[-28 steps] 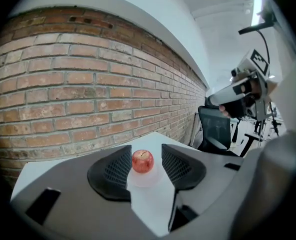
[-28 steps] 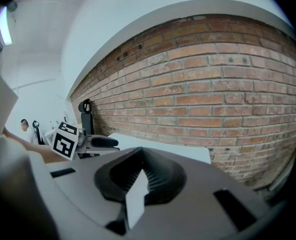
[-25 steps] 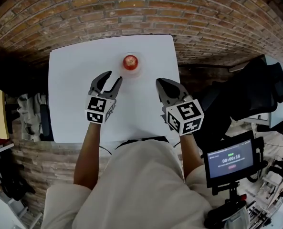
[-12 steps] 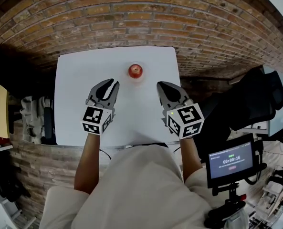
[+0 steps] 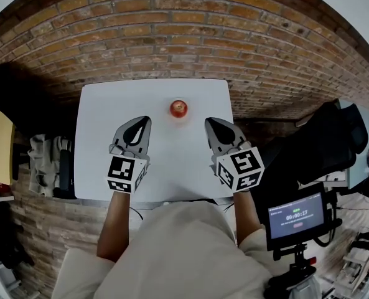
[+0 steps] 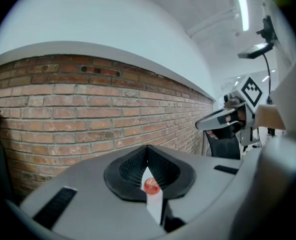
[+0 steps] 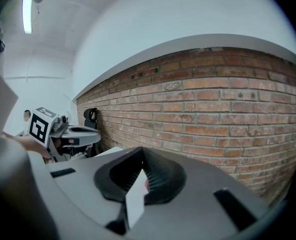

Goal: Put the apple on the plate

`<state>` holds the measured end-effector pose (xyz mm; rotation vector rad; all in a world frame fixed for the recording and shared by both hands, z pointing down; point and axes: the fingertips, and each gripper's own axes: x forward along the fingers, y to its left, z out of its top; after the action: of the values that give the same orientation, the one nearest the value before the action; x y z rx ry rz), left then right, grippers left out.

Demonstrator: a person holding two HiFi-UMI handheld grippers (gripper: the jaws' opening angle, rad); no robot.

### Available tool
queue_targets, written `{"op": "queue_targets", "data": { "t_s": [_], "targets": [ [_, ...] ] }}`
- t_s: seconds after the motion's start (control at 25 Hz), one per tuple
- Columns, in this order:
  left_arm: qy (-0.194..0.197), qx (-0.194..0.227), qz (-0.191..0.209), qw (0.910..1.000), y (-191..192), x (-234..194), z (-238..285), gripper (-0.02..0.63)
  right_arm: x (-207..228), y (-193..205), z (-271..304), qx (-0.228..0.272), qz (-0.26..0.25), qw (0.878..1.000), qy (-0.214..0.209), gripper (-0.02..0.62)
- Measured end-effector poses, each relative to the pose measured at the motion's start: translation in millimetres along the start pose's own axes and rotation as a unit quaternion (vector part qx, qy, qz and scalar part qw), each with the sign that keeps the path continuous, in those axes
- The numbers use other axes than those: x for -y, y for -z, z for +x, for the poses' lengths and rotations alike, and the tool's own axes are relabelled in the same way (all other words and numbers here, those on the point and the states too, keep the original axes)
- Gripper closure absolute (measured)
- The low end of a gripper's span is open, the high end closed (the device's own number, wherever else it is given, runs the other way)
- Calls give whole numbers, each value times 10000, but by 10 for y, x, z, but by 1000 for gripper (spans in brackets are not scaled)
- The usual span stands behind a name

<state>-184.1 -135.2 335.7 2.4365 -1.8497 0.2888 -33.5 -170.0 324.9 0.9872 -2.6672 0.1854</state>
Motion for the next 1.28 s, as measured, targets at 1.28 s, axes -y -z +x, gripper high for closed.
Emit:
{"op": "queue_targets", "data": {
  "t_s": [1.28],
  "targets": [
    [-95, 888, 327, 9955, -860, 193, -284, 598, -198, -833, -337, 957, -205, 9952, -83, 592]
  ]
}}
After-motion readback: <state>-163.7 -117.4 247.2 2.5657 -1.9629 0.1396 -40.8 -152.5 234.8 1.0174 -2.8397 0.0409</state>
